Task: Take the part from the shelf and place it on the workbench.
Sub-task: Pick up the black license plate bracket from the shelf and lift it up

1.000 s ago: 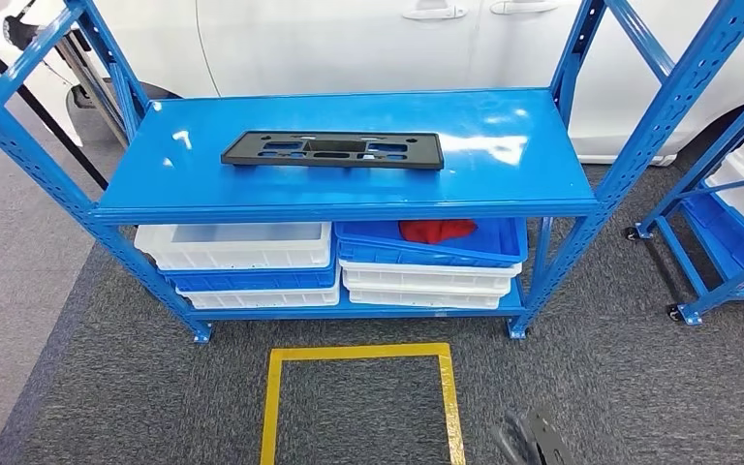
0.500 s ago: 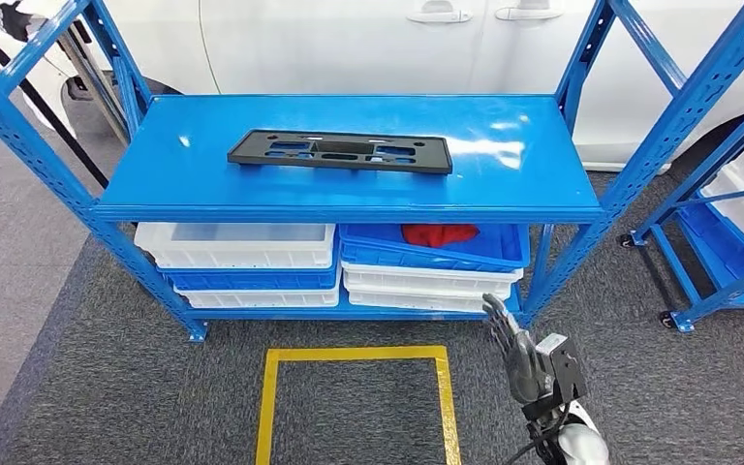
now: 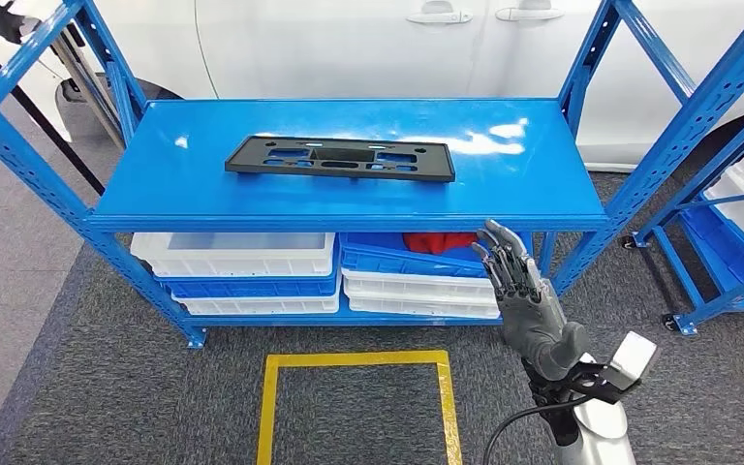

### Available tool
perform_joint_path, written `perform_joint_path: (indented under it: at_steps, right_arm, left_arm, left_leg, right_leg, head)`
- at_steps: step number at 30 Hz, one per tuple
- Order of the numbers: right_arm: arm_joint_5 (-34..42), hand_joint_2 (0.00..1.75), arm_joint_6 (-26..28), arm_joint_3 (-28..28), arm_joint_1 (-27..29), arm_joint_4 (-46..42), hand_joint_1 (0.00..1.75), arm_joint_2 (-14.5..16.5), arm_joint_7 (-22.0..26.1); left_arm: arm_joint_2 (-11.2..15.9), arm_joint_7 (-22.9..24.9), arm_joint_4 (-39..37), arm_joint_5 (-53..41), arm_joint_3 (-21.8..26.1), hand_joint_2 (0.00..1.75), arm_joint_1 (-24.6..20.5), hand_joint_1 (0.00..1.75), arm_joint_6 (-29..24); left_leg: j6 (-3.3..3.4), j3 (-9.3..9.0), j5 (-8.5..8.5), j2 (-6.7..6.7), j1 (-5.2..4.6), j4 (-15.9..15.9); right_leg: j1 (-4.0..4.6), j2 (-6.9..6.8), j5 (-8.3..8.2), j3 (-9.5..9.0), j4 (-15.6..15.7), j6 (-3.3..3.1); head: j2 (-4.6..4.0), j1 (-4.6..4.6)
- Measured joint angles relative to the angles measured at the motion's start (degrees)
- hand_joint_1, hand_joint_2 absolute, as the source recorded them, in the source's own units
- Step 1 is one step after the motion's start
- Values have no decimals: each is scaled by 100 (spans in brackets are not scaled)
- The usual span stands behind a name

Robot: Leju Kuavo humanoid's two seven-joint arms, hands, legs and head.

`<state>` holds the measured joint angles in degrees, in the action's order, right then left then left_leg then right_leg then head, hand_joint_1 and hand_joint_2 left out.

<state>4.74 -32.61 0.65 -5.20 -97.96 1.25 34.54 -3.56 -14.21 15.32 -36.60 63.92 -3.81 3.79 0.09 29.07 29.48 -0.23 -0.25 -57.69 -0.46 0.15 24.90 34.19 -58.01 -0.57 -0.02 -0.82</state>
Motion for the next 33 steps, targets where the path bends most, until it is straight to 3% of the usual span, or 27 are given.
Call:
perform_joint_path:
  at_steps: [2, 4, 5, 6, 7, 9, 10, 12, 16, 17, 20, 21, 22, 24, 26, 29, 33]
  right_arm:
    - [178, 0, -66, -144, -37, -285, 0, -14, 95]
    - [350, 0, -125, -290, -62, -548, 0, -33, 189]
    - [430, 0, -150, -367, -61, -689, 0, -45, 234]
    - [509, 0, -171, -447, -61, -834, 0, -63, 281]
    - [585, 0, -189, -529, -62, -982, 0, -82, 327]
    - [728, 0, -220, -697, -66, -1262, 0, -125, 420]
    - [786, 0, -231, -774, -70, -1378, 0, -146, 464]
    - [848, 0, -234, -896, -71, -1541, 0, -177, 518]
    - [771, 0, -88, -1050, -68, -1702, 0, -257, 542]
    - [737, 0, -34, -1078, -63, -1712, 0, -285, 544]
    - [675, 0, 41, -1124, -2, -1713, 0, -366, 548]
    - [666, 0, 48, -1130, 19, -1708, 0, -389, 548]
    - [661, 0, 52, -1134, 31, -1701, 0, -409, 548]
    - [651, 0, 56, -1142, 36, -1690, 0, -442, 548]
    - [648, 0, 56, -1153, 34, -1682, 0, -465, 548]
    - [677, 0, 39, -1170, 31, -1667, 0, -474, 549]
    - [706, 0, 17, -1176, 31, -1652, 0, -481, 547]
  left_arm:
    - [-12, -19, -7, -69, 79, 0, -26, 0, -16]
    - [-19, -37, -11, -138, 169, 0, -41, 0, -28]
    - [-19, -45, -19, -175, 220, 0, -47, 0, -32]
    - [-20, -56, -30, -212, 277, 0, -50, 0, -33]
    - [-20, -67, -44, -252, 330, 0, -54, 0, -34]
    - [-23, -91, -74, -335, 441, 0, -70, 0, -34]
    - [-25, -100, -91, -373, 487, 0, -80, 0, -34]
    - [-31, -109, -121, -425, 559, 0, -103, 0, -34]
    - [-33, -113, -145, -461, 643, 0, -128, 0, -27]
    - [-35, -114, -146, -461, 651, 0, -135, 0, -25]
    - [-36, -111, -150, -463, 677, 0, -152, 0, -23]
    - [-36, -109, -151, -461, 681, 0, -152, 0, -24]
    - [-36, -107, -151, -457, 685, 0, -152, 0, -24]
    - [-41, -104, -155, -451, 698, 0, -151, 0, -24]
    - [-53, -103, -170, -451, 723, 0, -158, 0, -23]
    - [-57, -100, -183, -443, 759, 0, -172, 0, -24]
    - [-54, -102, -184, -436, 768, 0, -180, 0, -23]
  left_leg:
    - [-71, 176, 214, 2, 23, -419]
    - [-147, 626, 497, 4, 75, -1195]
    - [-180, 833, 547, 4, 103, -1490]
    - [-209, 947, 475, 5, 129, -1586]
    - [-233, 944, 280, 5, 154, -1445]
    - [-270, 687, -244, 6, 194, -709]
    - [-265, 545, -401, 3, 192, -361]
    - [-193, 432, -440, -6, 167, -84]
    - [18, 386, -386, -8, 154, -25]
    - [62, 355, -375, -5, 153, -7]
    - [145, 292, -308, -2, 106, -4]
    - [161, 259, -280, -5, 83, -4]
    - [169, 215, -248, -12, 61, -4]
    - [169, 111, -169, -23, 24, -1]
    - [130, 49, -92, -25, -9, -10]
    - [58, 29, -42, 2, 2, 3]
    - [30, 6, -19, 23, 7, 8]
  right_leg:
    - [-42, -7, 20, -98, 69, -39]
    - [-44, -10, 71, -155, 82, -58]
    - [-47, -7, 100, -183, 80, -54]
    - [-55, -3, 133, -219, 79, -41]
    - [-67, 3, 170, -267, 76, -21]
    - [-96, 13, 260, -381, 68, 41]
    - [-100, 19, 302, -419, 57, 81]
    - [-87, 29, 345, -440, 55, 161]
    - [-110, 16, 471, -403, -83, 287]
    - [-111, 9, 590, -279, -339, 295]
    - [-86, 3, 950, 433, -1499, 274]
    - [-77, 4, 909, 594, -1671, 257]
    - [-66, 3, 744, 635, -1602, 229]
    - [-15, 3, 215, 430, -909, 125]
    - [43, -9, -65, 184, -272, 32]
    - [84, 6, -19, 112, -92, 7]
    - [69, 33, -16, 81, -51, -10]
  head:
    - [0, -3]
    - [0, -5]
    - [0, -5]
    - [0, -5]
    - [0, -5]
    - [0, -4]
    - [0, -4]
    - [0, -4]
    - [0, -3]
    - [0, -3]
    - [0, -3]
    - [0, -3]
    - [0, -3]
    - [0, -3]
    - [0, -3]
    - [0, -3]
    - [0, -3]
